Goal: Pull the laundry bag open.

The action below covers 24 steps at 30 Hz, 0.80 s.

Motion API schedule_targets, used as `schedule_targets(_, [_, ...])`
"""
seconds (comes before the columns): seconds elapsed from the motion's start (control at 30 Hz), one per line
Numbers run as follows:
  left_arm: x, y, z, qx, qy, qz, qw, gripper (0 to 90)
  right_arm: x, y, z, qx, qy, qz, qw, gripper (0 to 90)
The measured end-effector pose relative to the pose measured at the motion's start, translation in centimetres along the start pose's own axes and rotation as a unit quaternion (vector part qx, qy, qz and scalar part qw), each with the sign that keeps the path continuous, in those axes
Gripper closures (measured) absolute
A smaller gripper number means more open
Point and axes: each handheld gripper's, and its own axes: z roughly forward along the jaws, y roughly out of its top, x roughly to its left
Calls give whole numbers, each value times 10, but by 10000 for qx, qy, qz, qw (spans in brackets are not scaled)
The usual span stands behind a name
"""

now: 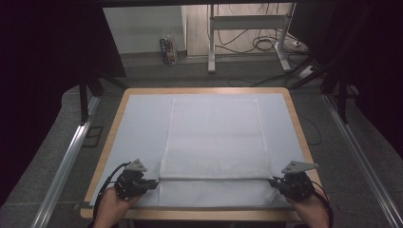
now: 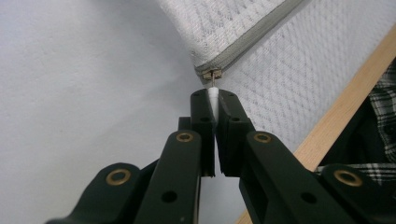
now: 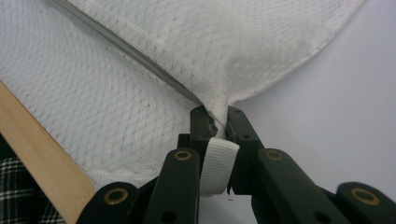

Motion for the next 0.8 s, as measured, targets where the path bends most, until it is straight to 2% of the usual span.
schedule_targets(0.1, [-1,0,1,78,3,27,10000,876,1,-2,1,46,25,-14,10000,819])
schedule_targets(0.27, [3,-5,2,182,-158,-98,9997,874,5,-4,2,77,92,-98,9999,808])
schedule_targets(0.43, [6,-11,4,264,-127,-158,9994,867,11,-4,5,121,148,-221,9996,777])
schedule_targets(0.6, [3,-10,7,241,33,-49,9997,856,12,-6,5,139,89,-288,9994,701])
schedule_targets(0.73, [2,-10,8,205,48,-3,9998,768,12,-7,7,146,29,-363,9992,579])
schedule_targets(0.8, [0,-10,10,168,148,94,9997,653,12,-7,8,153,-29,-408,9990,519])
